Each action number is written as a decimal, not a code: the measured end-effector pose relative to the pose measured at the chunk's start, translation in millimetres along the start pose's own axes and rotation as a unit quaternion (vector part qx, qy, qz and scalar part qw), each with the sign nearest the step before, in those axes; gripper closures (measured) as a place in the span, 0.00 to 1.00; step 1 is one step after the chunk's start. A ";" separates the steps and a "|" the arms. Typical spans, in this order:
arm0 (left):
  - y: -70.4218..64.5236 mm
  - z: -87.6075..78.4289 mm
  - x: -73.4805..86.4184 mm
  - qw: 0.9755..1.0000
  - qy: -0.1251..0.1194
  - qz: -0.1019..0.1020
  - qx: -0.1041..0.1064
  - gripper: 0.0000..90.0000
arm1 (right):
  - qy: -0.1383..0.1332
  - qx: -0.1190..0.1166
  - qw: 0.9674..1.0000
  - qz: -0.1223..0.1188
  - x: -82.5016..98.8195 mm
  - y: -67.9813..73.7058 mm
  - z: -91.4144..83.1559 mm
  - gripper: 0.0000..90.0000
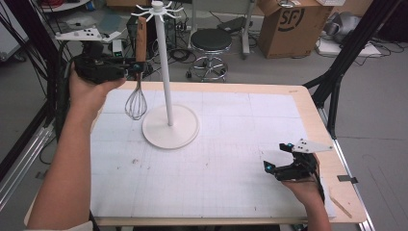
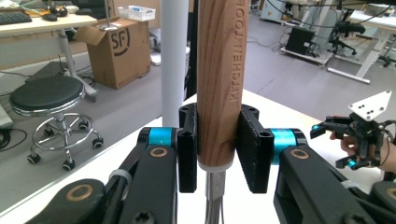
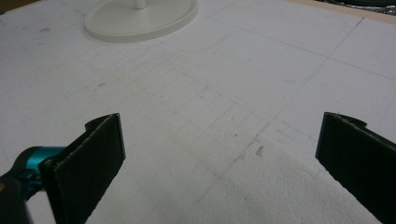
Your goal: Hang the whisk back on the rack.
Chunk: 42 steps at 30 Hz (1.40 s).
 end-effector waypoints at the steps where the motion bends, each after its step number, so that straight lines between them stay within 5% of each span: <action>1: 0.1 1.6 -0.7 1.000 -0.001 -0.002 0.001 0.79 | -0.001 -0.001 1.000 0.001 0.0 -0.1 -0.4 0.00; 9: -2.0 16.4 -13.2 1.000 0.030 0.003 -0.006 0.79 | -0.001 -0.001 1.000 0.002 0.6 -1.5 -0.9 0.00; 22: -5.5 26.2 -22.9 0.999 0.036 0.002 0.007 0.79 | -0.001 -0.001 1.000 0.005 1.6 -2.6 -2.2 0.00; 25: -3.3 28.6 -22.7 0.998 0.062 0.004 -0.016 0.79 | 0.000 0.001 1.000 0.003 1.5 -2.4 -1.1 0.00; 34: -4.8 34.3 -22.8 0.998 0.066 0.001 -0.008 0.79 | -0.001 0.000 1.000 0.003 1.5 -2.0 -1.5 0.00; 38: -4.1 33.6 -20.6 0.997 0.070 0.003 -0.016 0.77 | 0.000 0.000 1.000 0.003 1.5 -1.9 -1.7 0.00; 42: -0.8 33.5 -14.6 0.997 0.075 -0.001 -0.034 0.64 | -0.002 -0.001 1.000 0.004 1.7 -2.7 -2.5 0.00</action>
Point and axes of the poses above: each handheld gripper's, and its own axes: z roughly forward along the jaws, x roughly out of its underside, y roughly to its left, the point moved 5 cm from there along z, roughly forward along the jaws, and after that the axes turned 13 degrees about y, right-handed, at the moved point
